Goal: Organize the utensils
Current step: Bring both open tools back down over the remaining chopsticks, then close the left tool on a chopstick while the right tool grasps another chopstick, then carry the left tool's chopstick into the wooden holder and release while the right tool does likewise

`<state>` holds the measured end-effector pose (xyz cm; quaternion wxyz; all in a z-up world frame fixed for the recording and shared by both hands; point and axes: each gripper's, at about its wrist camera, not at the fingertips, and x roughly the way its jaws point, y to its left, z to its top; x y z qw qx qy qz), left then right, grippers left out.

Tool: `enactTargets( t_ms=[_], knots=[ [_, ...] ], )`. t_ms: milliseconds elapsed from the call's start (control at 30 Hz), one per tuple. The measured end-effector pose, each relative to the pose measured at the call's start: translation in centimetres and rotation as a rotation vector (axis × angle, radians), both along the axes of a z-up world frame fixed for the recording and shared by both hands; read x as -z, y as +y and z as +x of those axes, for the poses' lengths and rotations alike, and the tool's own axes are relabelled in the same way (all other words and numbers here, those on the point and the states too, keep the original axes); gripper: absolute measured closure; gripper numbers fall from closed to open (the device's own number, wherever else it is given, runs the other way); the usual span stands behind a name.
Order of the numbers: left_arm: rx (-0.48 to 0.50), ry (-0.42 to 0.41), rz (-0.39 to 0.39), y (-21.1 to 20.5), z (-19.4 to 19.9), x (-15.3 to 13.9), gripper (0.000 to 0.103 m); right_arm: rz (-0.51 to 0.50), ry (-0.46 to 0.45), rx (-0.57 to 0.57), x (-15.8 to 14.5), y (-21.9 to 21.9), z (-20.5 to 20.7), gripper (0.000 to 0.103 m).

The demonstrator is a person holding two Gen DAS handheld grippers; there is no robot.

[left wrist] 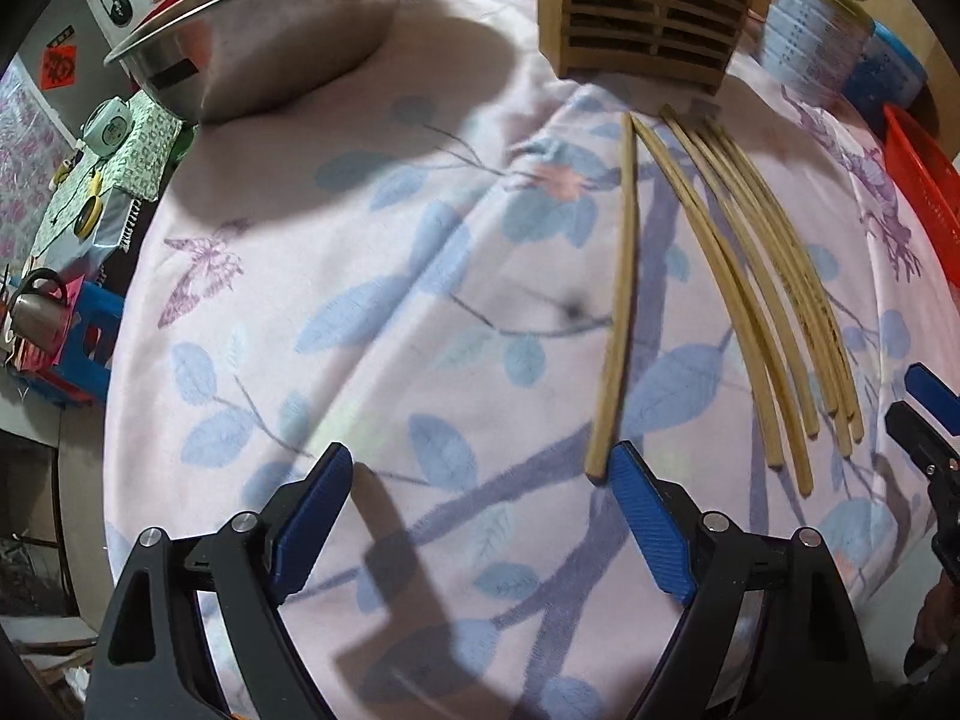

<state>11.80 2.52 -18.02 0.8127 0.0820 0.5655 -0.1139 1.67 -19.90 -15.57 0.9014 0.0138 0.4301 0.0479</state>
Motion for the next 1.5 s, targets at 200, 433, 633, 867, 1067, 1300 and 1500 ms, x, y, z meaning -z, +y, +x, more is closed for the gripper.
enactTargets(
  t_ms=[200, 433, 633, 867, 1067, 1300, 1500],
  knots=[
    [0.008, -0.017, -0.022, -0.6, -0.9, 0.2, 0.017, -0.007, 0.024, -0.006, 1.2, 0.8, -0.4, 0.061],
    [0.001, -0.025, -0.033, -0.3, -1.0, 0.2, 0.016, -0.065, 0.004, 0.084, 1.8, -1.2, -0.2, 0.076],
    [-0.004, -0.043, -0.05, -0.4, -1.5, 0.0, 0.02, -0.06, -0.012, 0.035, 1.3, -1.5, -0.2, 0.074],
    [0.023, -0.103, -0.07, -1.3, -2.2, -0.3, 0.042, -0.042, -0.02, 0.017, 1.9, -1.1, 0.2, 0.074],
    [0.042, -0.166, -0.104, -2.3, -2.5, -0.5, 0.09, -0.037, -0.064, 0.024, 2.1, -1.4, 0.3, 0.089],
    [0.047, -0.159, -0.095, -3.2, -2.5, -1.9, 0.097, -0.045, -0.05, 0.003, 1.0, -1.5, 0.6, 0.097],
    [0.077, -0.247, -0.085, -3.3, -1.6, -7.8, 0.097, -0.073, -0.177, 0.022, -4.4, -2.4, 0.9, 0.097]
  ],
)
